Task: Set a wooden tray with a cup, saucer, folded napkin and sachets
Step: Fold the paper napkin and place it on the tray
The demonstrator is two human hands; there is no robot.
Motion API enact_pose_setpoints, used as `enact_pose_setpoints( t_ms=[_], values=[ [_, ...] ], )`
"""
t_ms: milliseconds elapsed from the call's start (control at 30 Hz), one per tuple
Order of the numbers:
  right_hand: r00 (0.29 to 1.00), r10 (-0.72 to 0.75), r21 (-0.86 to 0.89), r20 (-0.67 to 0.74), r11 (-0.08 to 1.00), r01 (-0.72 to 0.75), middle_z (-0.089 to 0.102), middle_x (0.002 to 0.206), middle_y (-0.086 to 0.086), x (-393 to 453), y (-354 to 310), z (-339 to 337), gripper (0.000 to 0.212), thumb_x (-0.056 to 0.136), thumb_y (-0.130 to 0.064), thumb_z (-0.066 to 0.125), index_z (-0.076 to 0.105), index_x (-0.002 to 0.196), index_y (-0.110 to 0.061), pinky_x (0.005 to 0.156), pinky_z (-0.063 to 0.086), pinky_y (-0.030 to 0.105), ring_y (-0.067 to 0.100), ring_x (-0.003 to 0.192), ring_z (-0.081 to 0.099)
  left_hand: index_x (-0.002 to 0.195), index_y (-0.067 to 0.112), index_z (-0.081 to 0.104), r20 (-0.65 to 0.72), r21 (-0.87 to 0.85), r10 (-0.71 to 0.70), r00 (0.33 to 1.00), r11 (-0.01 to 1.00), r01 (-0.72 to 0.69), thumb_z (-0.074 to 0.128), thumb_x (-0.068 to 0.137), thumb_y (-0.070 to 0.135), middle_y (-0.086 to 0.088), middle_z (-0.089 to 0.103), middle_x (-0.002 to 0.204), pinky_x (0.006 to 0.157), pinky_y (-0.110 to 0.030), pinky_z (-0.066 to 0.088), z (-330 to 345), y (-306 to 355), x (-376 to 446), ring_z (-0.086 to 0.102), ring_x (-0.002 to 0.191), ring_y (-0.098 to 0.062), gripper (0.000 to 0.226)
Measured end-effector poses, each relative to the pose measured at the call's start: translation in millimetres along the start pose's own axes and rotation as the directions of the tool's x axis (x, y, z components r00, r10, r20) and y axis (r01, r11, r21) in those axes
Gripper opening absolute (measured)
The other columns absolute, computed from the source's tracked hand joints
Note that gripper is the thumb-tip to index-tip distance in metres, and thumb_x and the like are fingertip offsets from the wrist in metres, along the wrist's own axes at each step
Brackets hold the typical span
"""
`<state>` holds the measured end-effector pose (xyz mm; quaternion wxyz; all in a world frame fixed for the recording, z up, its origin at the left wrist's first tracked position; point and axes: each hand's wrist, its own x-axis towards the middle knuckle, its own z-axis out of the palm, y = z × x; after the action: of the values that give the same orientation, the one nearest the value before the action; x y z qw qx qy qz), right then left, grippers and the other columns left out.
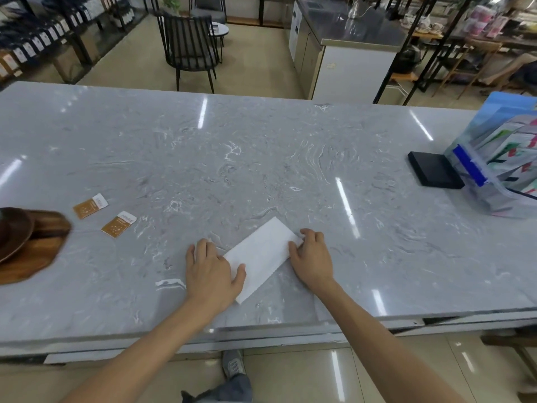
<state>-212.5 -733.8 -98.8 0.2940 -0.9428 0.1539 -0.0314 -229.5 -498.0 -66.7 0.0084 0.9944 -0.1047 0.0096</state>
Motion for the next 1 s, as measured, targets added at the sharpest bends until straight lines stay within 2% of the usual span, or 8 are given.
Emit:
enact_pose_setpoints(
  t_ms=[100,300,433,533,633,733,900,1000],
  values=[
    [1.000,-0.011,0.043,0.027,0.999,0.010,0.049,0.136,0.012,6.5,-6.5,-3.2,0.043,0.101,-0.025,0.057,0.048,0.141,-0.010,0.080,0.049,0.034,0.028,0.096,0.066,0.087,0.008,0.077,0.030,-0.026,0.073,0.997,0.997,-0.072,0.044,0.095,0.051,-0.009,0.067,0.104,0.100,-0.042,0.039,-5.3,-4.5,-0.1,0.047,0.118,-0.029,0.055],
    [0.990,-0.066,0.044,0.124,0.997,0.061,0.055,0.134,0.017,36.2,-22.5,-6.1,0.046,0.101,-0.017,0.058,0.048,0.144,-0.008,0.098,0.047,0.037,0.032,0.114,0.061,0.078,0.019,0.064,0.060,-0.188,0.351,0.934,0.923,-0.335,0.051,0.093,0.046,0.003,0.060,0.089,0.087,-0.033,0.041,10.4,-4.4,-13.3,0.050,0.108,-0.021,0.033],
    [0.975,-0.088,0.041,0.206,0.996,0.081,0.059,0.129,0.016,46.9,-22.6,-6.9,0.049,0.097,-0.018,0.064,0.051,0.143,-0.010,0.098,0.044,0.030,0.029,0.113,0.061,0.070,0.025,0.062,0.084,-0.480,0.298,0.951,0.848,-0.224,0.071,0.084,0.047,0.011,0.056,0.079,0.086,-0.032,0.045,14.7,-19.7,10.1,0.049,0.096,-0.015,0.027],
    [0.963,-0.042,0.086,0.266,0.996,0.020,0.064,0.119,0.012,57.2,-21.4,-11.7,0.052,0.092,-0.019,0.071,0.054,0.141,-0.011,0.090,0.043,0.024,0.026,0.108,0.064,0.093,0.015,0.071,0.034,-0.652,0.200,0.979,0.747,-0.130,0.080,0.082,0.026,0.001,0.068,0.094,0.090,-0.036,0.049,12.0,-29.8,42.5,0.061,0.092,-0.021,0.017],
    [0.939,0.004,0.104,0.343,0.994,-0.042,0.063,0.098,-0.001,68.0,-23.7,-18.1,0.052,0.087,-0.017,0.075,0.057,0.137,-0.012,0.074,0.046,0.018,0.017,0.093,0.060,0.121,0.007,0.066,0.072,-0.681,0.143,0.987,0.730,-0.056,0.081,0.082,0.016,-0.011,0.067,0.117,0.089,-0.036,0.054,6.4,-29.8,83.5,0.065,0.088,-0.025,0.043],
    [0.915,0.035,0.106,0.401,0.991,-0.085,0.061,0.093,-0.004,77.2,-27.4,-21.3,0.046,0.086,-0.017,0.077,0.062,0.129,-0.012,0.067,0.054,0.025,0.016,0.082,0.062,0.134,0.010,0.060,0.139,-0.675,0.202,0.970,0.736,-0.056,0.082,0.081,0.021,-0.007,0.064,0.125,0.086,-0.023,0.044,4.3,-19.5,119.7,0.059,0.089,-0.017,0.058],
    [0.895,0.052,0.048,0.442,0.995,-0.082,0.065,0.076,0.000,87.8,-35.5,-23.9,0.018,0.083,-0.020,0.078,0.068,0.097,-0.015,0.055,0.054,0.027,0.017,0.062,0.064,0.120,0.012,0.065,0.277,-0.636,0.319,0.906,0.768,-0.076,0.087,0.074,0.019,-0.008,0.068,0.114,0.091,-0.031,0.049,1.0,-4.8,157.1,0.065,0.103,-0.023,0.050],
    [0.881,0.061,0.112,0.469,0.985,-0.128,0.066,0.071,0.005,91.1,-39.3,-29.6,0.014,0.082,-0.014,0.079,0.068,0.090,-0.012,0.063,0.056,0.035,0.021,0.062,0.063,0.102,0.017,0.067,0.388,-0.649,0.325,0.863,0.761,0.005,0.089,0.072,0.016,-0.003,0.066,0.099,0.076,-0.033,0.054,-0.6,-2.9,169.9,0.064,0.084,-0.018,0.037]
  ],
)
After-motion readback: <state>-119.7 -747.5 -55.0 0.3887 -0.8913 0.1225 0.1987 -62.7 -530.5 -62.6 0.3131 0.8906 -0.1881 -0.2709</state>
